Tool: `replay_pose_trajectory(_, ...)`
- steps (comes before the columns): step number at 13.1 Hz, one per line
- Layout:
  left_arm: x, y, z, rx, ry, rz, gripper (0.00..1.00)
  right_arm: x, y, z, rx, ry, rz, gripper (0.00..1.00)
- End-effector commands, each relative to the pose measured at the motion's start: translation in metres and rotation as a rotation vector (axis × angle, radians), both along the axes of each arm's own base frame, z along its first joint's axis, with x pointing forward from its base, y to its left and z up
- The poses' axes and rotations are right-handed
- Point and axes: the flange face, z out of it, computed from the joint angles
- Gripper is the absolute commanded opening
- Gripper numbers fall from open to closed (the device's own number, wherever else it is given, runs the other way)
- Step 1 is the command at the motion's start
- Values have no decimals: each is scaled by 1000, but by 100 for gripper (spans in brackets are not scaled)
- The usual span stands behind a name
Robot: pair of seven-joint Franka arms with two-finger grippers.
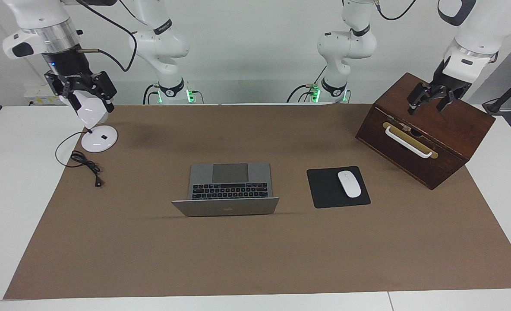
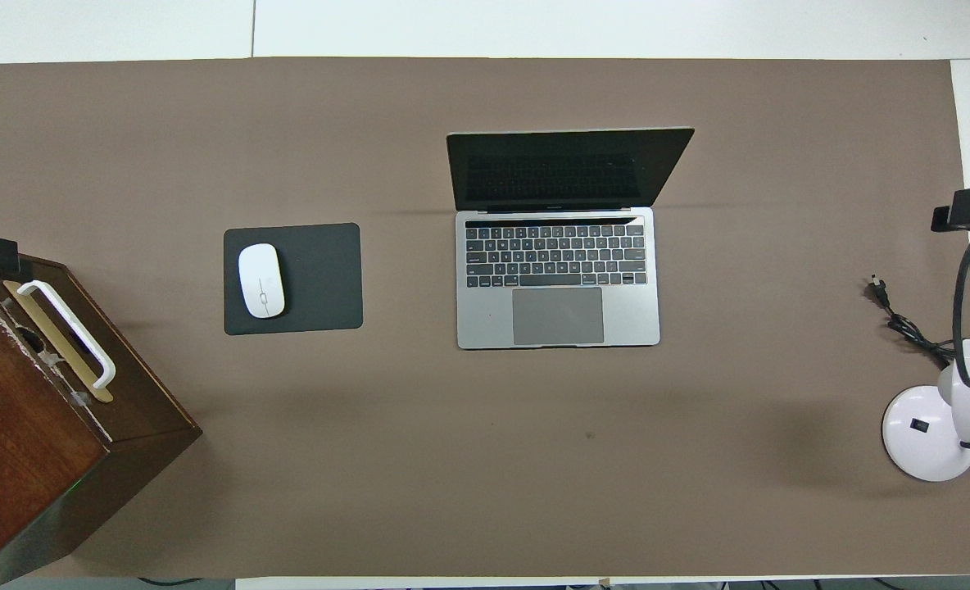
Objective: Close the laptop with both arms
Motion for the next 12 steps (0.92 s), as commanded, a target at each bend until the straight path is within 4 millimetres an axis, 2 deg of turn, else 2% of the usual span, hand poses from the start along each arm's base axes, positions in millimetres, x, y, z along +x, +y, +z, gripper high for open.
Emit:
replay_pose_trajectory(1, 0, -1, 6, -12, 4, 14, 100, -3, -1, 3, -1, -11, 4, 100)
replay_pose_trajectory(12, 0, 1, 6, -11, 1, 14, 100, -5, -1, 3, -1, -1, 5, 100)
